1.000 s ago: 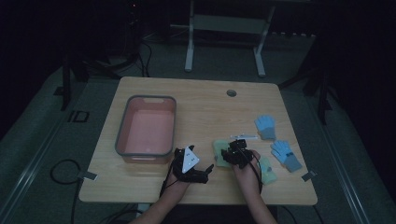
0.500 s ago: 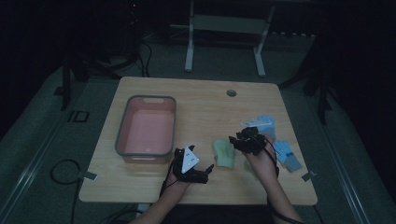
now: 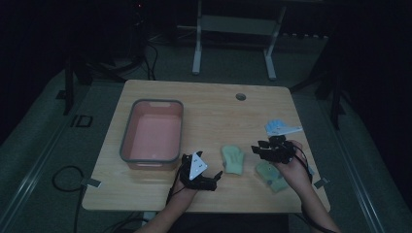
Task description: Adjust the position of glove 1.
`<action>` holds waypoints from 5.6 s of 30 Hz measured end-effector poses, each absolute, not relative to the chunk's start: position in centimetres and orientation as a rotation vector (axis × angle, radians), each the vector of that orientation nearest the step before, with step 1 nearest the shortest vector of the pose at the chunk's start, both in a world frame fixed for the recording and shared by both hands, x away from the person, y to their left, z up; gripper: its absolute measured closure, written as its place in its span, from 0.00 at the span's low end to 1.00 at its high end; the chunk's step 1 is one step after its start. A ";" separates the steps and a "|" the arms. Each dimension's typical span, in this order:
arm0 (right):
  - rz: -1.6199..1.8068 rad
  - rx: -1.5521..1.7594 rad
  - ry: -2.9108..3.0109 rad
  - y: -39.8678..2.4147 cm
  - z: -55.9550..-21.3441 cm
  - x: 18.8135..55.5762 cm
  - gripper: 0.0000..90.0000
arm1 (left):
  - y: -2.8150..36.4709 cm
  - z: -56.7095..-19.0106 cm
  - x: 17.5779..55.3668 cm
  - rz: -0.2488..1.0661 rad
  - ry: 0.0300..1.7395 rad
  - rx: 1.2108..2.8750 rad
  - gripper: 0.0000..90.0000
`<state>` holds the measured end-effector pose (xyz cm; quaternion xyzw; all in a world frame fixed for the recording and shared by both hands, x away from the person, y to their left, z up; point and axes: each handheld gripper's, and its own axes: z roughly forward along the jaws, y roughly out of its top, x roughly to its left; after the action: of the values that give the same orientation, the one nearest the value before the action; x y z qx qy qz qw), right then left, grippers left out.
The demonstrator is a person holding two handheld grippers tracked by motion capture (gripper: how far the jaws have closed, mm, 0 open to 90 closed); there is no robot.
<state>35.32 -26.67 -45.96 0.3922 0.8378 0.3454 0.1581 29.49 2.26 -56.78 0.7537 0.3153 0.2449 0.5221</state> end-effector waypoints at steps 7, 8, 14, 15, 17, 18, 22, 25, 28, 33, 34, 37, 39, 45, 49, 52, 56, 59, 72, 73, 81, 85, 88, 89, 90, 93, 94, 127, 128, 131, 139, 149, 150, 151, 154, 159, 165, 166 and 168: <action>0.958 1.091 2.437 -29.5 -47.2 34.1 0.68 | 2.2 -56.8 29.5 0.588 0.755 1.807 0.02; 0.959 1.087 2.451 -29.9 -47.5 34.0 0.68 | 2.2 -56.8 29.5 0.588 0.755 1.808 0.02; 0.883 1.098 2.489 -31.5 -49.1 33.1 0.69 | 2.2 -56.8 29.5 0.589 0.756 1.808 0.02; 0.874 1.103 2.494 -31.7 -49.4 33.0 0.68 | 2.2 -56.8 29.5 0.589 0.755 1.808 0.02; 0.854 1.118 2.507 -32.2 -49.9 32.8 0.68 | 2.2 -56.8 29.5 0.591 0.756 1.807 0.02; 0.847 1.121 2.514 -32.4 -50.2 32.6 0.68 | 2.2 -56.8 29.5 0.593 0.756 1.807 0.02; 0.813 1.128 2.544 -32.8 -51.4 32.4 0.67 | 2.2 -56.8 29.5 0.592 0.756 1.808 0.02; 0.776 1.135 2.570 -32.9 -52.6 32.3 0.65 | 2.2 -56.8 29.5 0.592 0.756 1.809 0.02; 0.790 1.144 2.560 -33.0 -52.9 32.2 0.64 | 2.2 -56.8 29.5 0.594 0.755 1.809 0.02; 0.774 1.168 2.540 -32.8 -53.2 32.0 0.76 | 2.2 -56.8 29.5 0.594 0.755 1.810 0.01; 0.770 1.185 2.535 -32.7 -53.2 32.1 0.80 | 2.2 -56.8 29.5 0.593 0.755 1.810 0.02; 0.759 1.207 2.518 -32.6 -53.1 32.0 0.89 | 2.2 -56.8 29.5 0.593 0.755 1.811 0.02; 0.761 1.236 2.495 -32.5 -53.1 31.9 0.92 | 2.2 -56.8 29.5 0.593 0.755 1.811 0.02; 0.840 1.296 2.380 -32.0 -51.0 31.4 0.95 | 2.2 -56.8 29.5 0.595 0.755 1.812 0.02; 0.870 1.309 2.288 -31.1 -48.3 31.3 0.95 | 2.2 -56.8 29.5 0.595 0.755 1.809 0.02; 0.852 1.349 2.222 -30.5 -47.1 31.7 0.95 | 2.2 -56.8 29.5 0.594 0.755 1.809 0.02; 0.827 1.424 2.114 -29.8 -46.0 32.2 0.95 | 2.2 -56.8 29.5 0.593 0.755 1.810 0.02; 0.814 1.479 2.059 -29.4 -46.1 32.7 0.95 | 2.2 -56.8 29.5 0.594 0.752 1.814 0.02; 0.682 1.573 2.045 -27.9 -51.2 34.7 0.94 | 2.3 -56.8 29.5 0.584 0.761 1.804 0.02; 0.690 1.590 2.034 -28.0 -51.8 34.9 0.88 | 2.3 -56.8 29.5 0.587 0.761 1.808 0.02; 0.737 1.643 2.070 -28.6 -53.3 35.4 0.73 | 2.2 -56.8 29.5 0.586 0.756 1.812 0.02; 0.779 1.605 2.094 -29.2 -52.2 35.2 0.70 | 2.2 -56.8 29.5 0.587 0.756 1.812 0.02; 0.785 1.548 2.102 -29.9 -51.1 35.3 0.68 | 2.2 -56.8 29.5 0.587 0.754 1.814 0.02; 0.778 1.518 2.102 -30.0 -50.9 35.4 0.68 | 2.2 -56.8 29.5 0.587 0.753 1.815 0.02; 0.775 1.488 2.116 -30.0 -50.7 35.5 0.67 | 2.2 -56.8 29.5 0.588 0.752 1.817 0.02; 0.782 1.399 2.181 -30.1 -50.3 35.8 0.67 | 2.1 -56.8 29.5 0.592 0.753 1.815 0.02; 0.805 1.379 2.203 -30.2 -50.2 35.9 0.67 | 2.1 -56.8 29.5 0.591 0.754 1.814 0.02; 0.781 1.528 2.124 -29.2 -51.2 35.7 0.94 | 2.2 -56.8 29.5 0.588 0.762 1.810 0.02; 0.794 1.515 2.113 -29.0 -50.3 35.7 0.94 | 2.2 -56.8 29.5 0.585 0.762 1.810 0.02; 0.849 1.477 2.090 -28.2 -47.9 35.7 0.94 | 2.2 -56.8 29.5 0.588 0.761 1.810 0.02; 0.894 1.411 2.089 -24.2 -45.0 35.3 0.94 | 2.3 -56.8 29.5 0.591 0.763 1.804 0.02; 0.875 1.413 2.169 -19.9 -46.7 34.7 0.94 | 2.3 -56.8 29.5 0.590 0.765 1.799 0.02; 0.866 1.408 2.179 -19.7 -47.0 34.7 0.94 | 2.3 -56.8 29.5 0.589 0.765 1.800 0.02; 0.864 1.423 2.184 -19.6 -47.3 34.7 0.94 | 2.3 -56.8 29.5 0.589 0.763 1.802 0.02; 0.853 1.447 2.192 -19.3 -48.1 34.6 0.94 | 2.3 -56.8 29.5 0.588 0.762 1.803 0.02; 0.832 1.467 2.220 -18.5 -49.4 34.5 0.94 | 2.3 -56.8 29.5 0.585 0.762 1.803 0.02; 0.796 1.463 2.229 -17.9 -50.7 34.8 0.93 | 2.3 -56.8 29.5 0.588 0.759 1.805 0.02; 0.793 1.471 2.231 -18.0 -50.9 34.8 0.92 | 2.3 -56.8 29.5 0.590 0.760 1.806 0.02; 0.793 1.483 2.239 -18.1 -51.3 35.0 0.91 | 2.2 -56.8 29.5 0.593 0.751 1.816 0.02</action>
<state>34.98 -18.06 -51.34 0.5218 0.7880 0.2791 0.1697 29.45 2.17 -56.78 0.7566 0.3131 0.2473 0.5180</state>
